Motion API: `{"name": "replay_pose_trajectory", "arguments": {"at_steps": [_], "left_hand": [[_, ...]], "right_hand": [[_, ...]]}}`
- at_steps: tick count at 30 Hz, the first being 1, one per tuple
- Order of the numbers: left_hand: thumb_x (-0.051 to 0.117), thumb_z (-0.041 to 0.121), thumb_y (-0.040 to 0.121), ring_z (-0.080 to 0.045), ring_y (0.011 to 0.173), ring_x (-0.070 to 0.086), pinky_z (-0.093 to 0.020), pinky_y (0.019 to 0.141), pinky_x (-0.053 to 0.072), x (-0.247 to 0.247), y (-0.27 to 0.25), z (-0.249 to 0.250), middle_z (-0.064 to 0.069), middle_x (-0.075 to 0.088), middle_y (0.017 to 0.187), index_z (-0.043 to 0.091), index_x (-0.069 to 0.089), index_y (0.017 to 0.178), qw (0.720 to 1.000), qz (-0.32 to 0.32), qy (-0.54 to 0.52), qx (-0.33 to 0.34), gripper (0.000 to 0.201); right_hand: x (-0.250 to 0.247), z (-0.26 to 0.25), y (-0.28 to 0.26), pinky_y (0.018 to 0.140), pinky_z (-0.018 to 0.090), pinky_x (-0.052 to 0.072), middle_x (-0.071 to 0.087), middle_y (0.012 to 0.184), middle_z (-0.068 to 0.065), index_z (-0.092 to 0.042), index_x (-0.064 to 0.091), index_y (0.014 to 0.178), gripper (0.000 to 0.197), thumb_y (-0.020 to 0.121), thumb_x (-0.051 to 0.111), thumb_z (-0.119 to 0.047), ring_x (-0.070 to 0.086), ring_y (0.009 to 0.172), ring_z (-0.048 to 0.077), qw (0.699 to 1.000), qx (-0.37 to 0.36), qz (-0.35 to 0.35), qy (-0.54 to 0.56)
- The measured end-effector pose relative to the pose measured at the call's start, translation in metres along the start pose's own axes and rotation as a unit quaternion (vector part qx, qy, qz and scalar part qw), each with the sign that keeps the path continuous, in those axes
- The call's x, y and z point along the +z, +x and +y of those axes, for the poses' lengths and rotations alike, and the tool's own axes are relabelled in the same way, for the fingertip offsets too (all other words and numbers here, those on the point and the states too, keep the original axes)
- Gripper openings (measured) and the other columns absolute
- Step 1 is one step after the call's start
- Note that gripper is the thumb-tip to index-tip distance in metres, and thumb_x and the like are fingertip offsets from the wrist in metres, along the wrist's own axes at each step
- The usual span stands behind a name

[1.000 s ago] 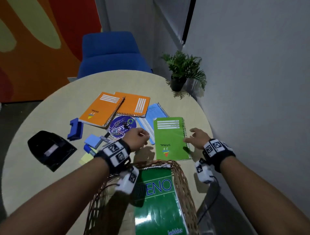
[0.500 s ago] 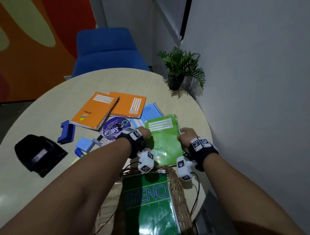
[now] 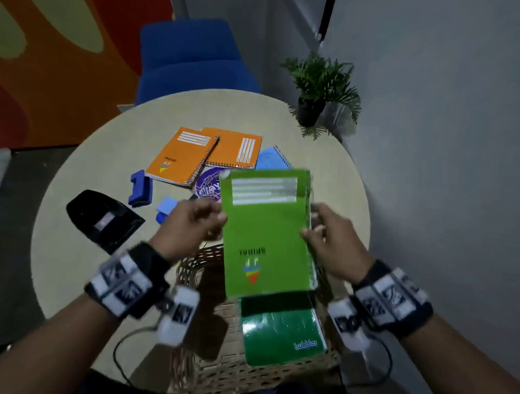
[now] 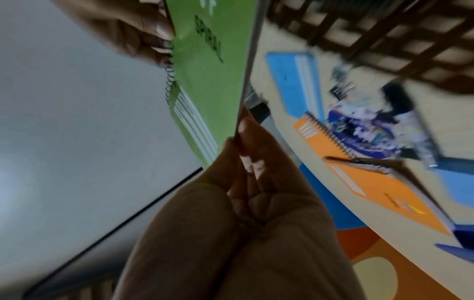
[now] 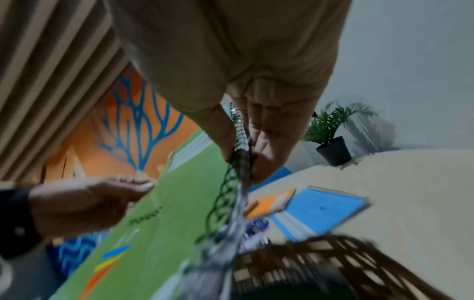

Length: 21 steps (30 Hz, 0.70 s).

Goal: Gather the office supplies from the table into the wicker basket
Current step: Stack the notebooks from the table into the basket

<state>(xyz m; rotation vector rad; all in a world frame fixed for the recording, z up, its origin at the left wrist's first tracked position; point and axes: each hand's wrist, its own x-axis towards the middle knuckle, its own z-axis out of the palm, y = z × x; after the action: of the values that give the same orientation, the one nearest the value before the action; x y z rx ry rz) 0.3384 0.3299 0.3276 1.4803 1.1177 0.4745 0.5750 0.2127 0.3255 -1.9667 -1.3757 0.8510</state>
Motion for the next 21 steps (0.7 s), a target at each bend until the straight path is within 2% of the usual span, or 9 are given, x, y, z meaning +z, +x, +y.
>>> {"name": "replay_pose_trajectory", "arguments": {"at_steps": [1,3,5,7,9,12,15,17,21], "left_hand": [[0.057,0.004,0.090,-0.021,0.065,0.060,-0.027,0.065,0.057,0.005,-0.014,-0.013,-0.016,0.062,0.078,-0.004,0.061,0.090,1.000,-0.006,0.018,-0.007,0.009],[0.060,0.010,0.089,-0.019,0.060,0.062,-0.035,0.067,0.056,0.016,-0.031,-0.043,-0.009,0.066,0.069,0.011,0.066,0.077,0.997,-0.037,0.065,-0.027,0.014],[0.061,0.016,0.086,-0.017,0.059,0.064,-0.037,0.069,0.055,0.026,-0.037,-0.070,0.001,0.064,0.058,0.020,0.059,0.061,0.987,-0.068,0.141,-0.040,0.026],[0.062,0.017,0.086,-0.017,0.062,0.066,-0.035,0.070,0.055,0.038,-0.036,-0.087,-0.001,0.065,0.057,0.020,0.050,0.054,0.971,-0.078,0.223,-0.047,0.034],[0.062,0.017,0.086,-0.021,0.070,0.069,-0.033,0.068,0.055,0.052,-0.033,-0.094,-0.004,0.066,0.061,0.021,0.046,0.053,0.961,-0.093,0.256,-0.055,0.038],[0.060,0.016,0.090,-0.019,0.071,0.065,-0.021,0.062,0.046,0.066,-0.026,-0.099,0.003,0.058,0.061,0.020,0.050,0.058,0.949,-0.114,0.279,-0.091,0.034],[0.061,0.027,0.088,-0.018,0.077,0.057,-0.021,0.071,0.039,0.066,-0.021,-0.098,-0.008,0.064,0.077,0.009,0.069,0.078,0.926,-0.120,0.341,-0.106,0.023],[0.062,0.033,0.086,-0.022,0.082,0.063,-0.023,0.073,0.042,0.064,-0.020,-0.097,-0.012,0.072,0.089,0.007,0.073,0.087,0.917,-0.120,0.367,-0.102,0.029],[0.064,0.035,0.084,-0.018,0.094,0.065,-0.026,0.083,0.048,0.055,-0.023,-0.096,-0.004,0.072,0.099,0.013,0.070,0.099,0.923,-0.086,0.372,-0.050,0.027]], "right_hand": [[0.010,0.007,-0.012,0.067,0.026,0.049,0.065,0.096,0.004,-0.013,0.049,0.126,0.036,0.092,0.059,-0.016,0.064,0.082,0.018,0.999,0.013,-0.020,-0.043],[0.029,0.021,-0.031,0.066,0.028,0.046,0.066,0.091,0.007,-0.012,0.050,0.124,0.035,0.091,0.059,-0.017,0.063,0.082,0.023,0.993,0.047,-0.063,-0.091],[0.044,0.037,-0.040,0.076,0.032,0.050,0.067,0.104,0.012,-0.012,0.045,0.130,0.042,0.091,0.058,-0.017,0.063,0.095,0.030,0.981,0.082,-0.103,-0.143],[0.055,0.050,-0.041,0.081,0.035,0.048,0.065,0.116,0.014,-0.014,0.034,0.140,0.055,0.090,0.058,-0.016,0.061,0.104,0.034,0.964,0.115,-0.124,-0.207],[0.063,0.057,-0.039,0.082,0.036,0.048,0.064,0.115,0.016,-0.011,0.033,0.139,0.052,0.091,0.055,-0.015,0.061,0.103,0.035,0.944,0.150,-0.121,-0.268],[0.071,0.057,-0.035,0.084,0.038,0.050,0.063,0.117,0.016,-0.008,0.042,0.129,0.038,0.092,0.052,-0.012,0.062,0.105,0.035,0.921,0.185,-0.128,-0.319],[0.075,0.054,-0.036,0.084,0.038,0.051,0.064,0.117,0.014,-0.010,0.043,0.128,0.038,0.091,0.051,-0.011,0.063,0.105,0.034,0.917,0.185,-0.115,-0.333],[0.076,0.050,-0.040,0.083,0.037,0.051,0.065,0.115,0.013,-0.009,0.042,0.129,0.040,0.090,0.051,-0.012,0.063,0.103,0.033,0.917,0.162,-0.102,-0.350],[0.077,0.047,-0.046,0.083,0.039,0.053,0.065,0.113,0.011,-0.015,0.045,0.127,0.037,0.091,0.051,-0.011,0.064,0.101,0.032,0.911,0.104,-0.116,-0.382]]}}
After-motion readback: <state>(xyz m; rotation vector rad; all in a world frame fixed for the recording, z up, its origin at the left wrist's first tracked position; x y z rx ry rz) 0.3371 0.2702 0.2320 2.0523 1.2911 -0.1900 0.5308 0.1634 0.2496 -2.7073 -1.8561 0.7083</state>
